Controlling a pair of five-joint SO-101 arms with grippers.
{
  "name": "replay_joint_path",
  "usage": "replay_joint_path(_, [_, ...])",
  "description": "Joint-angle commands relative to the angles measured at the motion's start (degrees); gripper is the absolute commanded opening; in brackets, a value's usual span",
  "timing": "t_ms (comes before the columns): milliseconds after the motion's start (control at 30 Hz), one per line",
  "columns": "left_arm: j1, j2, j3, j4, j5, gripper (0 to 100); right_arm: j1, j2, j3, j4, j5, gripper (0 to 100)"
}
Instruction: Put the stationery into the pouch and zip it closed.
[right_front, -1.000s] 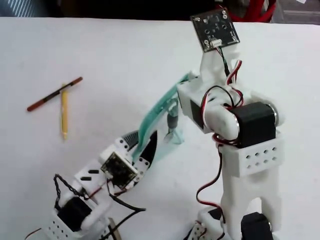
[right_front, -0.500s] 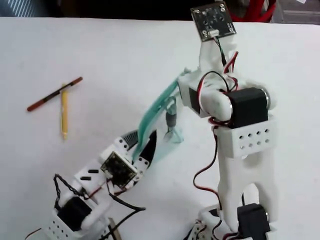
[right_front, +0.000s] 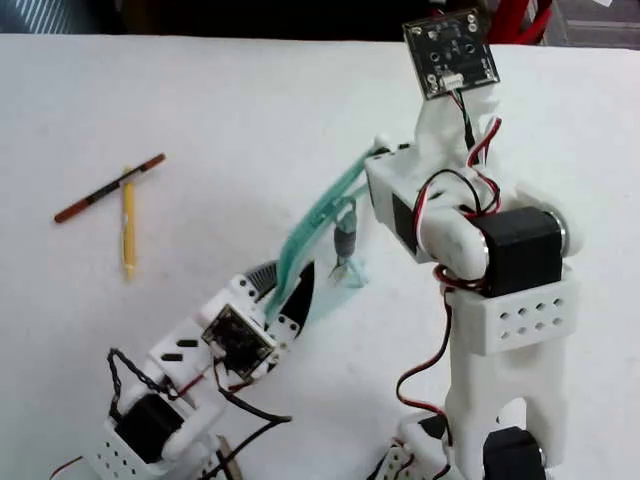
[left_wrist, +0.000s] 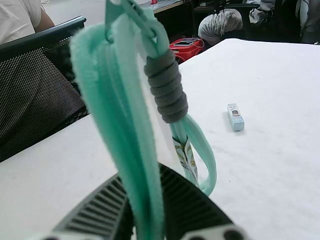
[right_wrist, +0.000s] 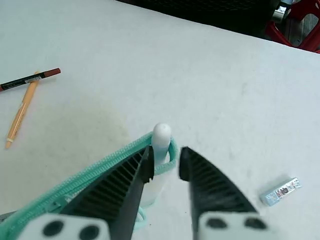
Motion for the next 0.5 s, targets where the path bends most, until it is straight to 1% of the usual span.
replay_joint_path(0, [0.13, 0.22, 0.09, -0.62, -0.53, 3, 0.13, -1.45, 0.09, -1.45, 0.00, 20.4])
replay_joint_path(167, [0.13, 0.22, 0.18, -0.62, -0.53, 3, -0.13, -0.84, 0.00, -3.12, 0.00, 15.3])
replay_joint_path(300, [0.13, 0.22, 0.18, -0.62, -0.53, 3, -1.98, 2.15, -0.18, -3.12, 0.00, 15.2])
replay_joint_path(467, [0.13, 0.22, 0.18, -0.62, -0.53, 3, -1.98, 3.82, -0.35, -3.91, 0.00, 14.9])
